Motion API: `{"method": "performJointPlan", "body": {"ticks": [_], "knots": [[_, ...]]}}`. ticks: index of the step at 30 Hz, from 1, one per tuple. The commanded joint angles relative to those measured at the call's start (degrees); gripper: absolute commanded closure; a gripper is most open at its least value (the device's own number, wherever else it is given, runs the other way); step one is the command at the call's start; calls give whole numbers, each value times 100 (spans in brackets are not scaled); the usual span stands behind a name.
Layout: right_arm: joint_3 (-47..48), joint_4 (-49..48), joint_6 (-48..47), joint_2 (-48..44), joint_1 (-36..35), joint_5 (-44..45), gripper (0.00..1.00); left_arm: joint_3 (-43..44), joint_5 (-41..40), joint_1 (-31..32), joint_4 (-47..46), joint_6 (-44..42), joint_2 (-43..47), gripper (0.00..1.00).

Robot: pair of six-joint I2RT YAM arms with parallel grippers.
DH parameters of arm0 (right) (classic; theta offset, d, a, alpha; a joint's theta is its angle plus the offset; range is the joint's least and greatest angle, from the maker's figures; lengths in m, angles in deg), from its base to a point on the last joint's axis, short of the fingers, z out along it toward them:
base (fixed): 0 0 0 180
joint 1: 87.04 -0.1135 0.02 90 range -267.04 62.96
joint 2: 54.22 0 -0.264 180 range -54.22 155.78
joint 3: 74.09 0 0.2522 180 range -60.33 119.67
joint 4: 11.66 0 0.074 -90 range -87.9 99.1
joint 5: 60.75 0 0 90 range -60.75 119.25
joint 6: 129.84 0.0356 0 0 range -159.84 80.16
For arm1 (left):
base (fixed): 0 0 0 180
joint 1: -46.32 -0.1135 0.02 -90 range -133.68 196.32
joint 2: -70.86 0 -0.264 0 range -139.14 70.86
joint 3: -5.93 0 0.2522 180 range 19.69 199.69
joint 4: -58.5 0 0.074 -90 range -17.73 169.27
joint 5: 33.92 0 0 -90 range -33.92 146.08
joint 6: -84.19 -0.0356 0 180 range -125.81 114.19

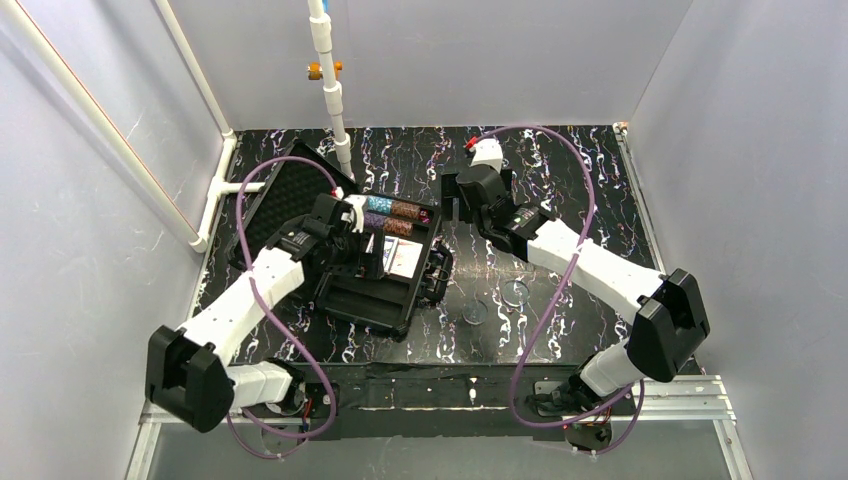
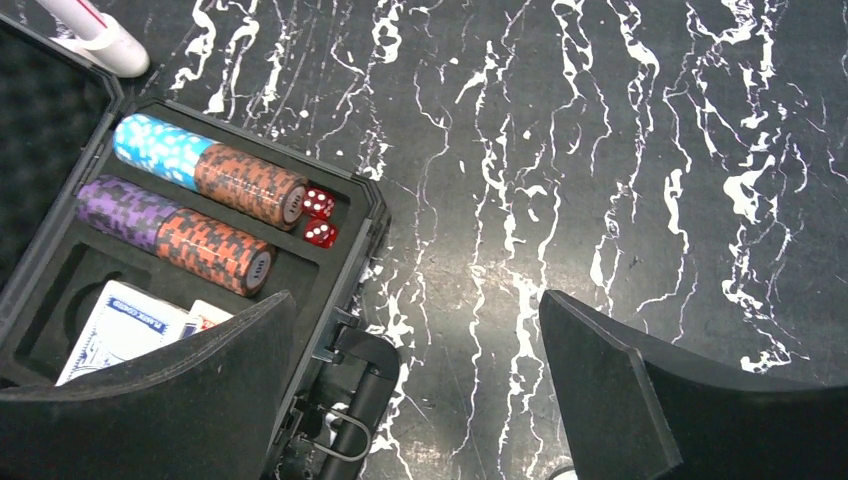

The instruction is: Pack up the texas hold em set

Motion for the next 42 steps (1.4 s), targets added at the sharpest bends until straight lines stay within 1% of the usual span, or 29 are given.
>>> {"method": "performJointPlan", "body": {"ticks": [1,9,15,20,26,27,33,36,38,39,41,42], "knots": [[-177,-393,1,-101,10,278,1,242,186,63,-90,-143,-347,1],[-353,-552,27,-140,15,265,2,497,122,167,-182,-222,-1170,1],[-425,-606,39,-184,12,195,2,847,-121,250,-292,-297,-1602,1],[-455,-648,31,-202,-10,146,2,1297,-548,250,-38,-524,-1975,1],[-466,-703,2,-182,-75,164,2,1815,-615,254,228,-734,-2468,1],[-465,-703,-4,-189,-89,182,2,1878,-622,247,255,-755,-2531,4],[-481,-741,-65,-211,-186,272,2,2039,-517,180,378,-845,-2840,11],[-491,-763,-91,-220,-241,312,2,2068,-414,148,378,-852,-2923,17],[-491,-765,-108,-220,-270,341,2,2070,-410,145,378,-849,-2957,24],[-491,-765,-110,-220,-283,344,2,2063,-260,145,378,-848,-2962,26],[-495,-777,-115,-221,-297,350,1,2044,-191,140,385,-839,-2989,39],[-499,-782,-119,-227,-302,357,2,2049,-168,137,396,-831,-2997,44]]}}
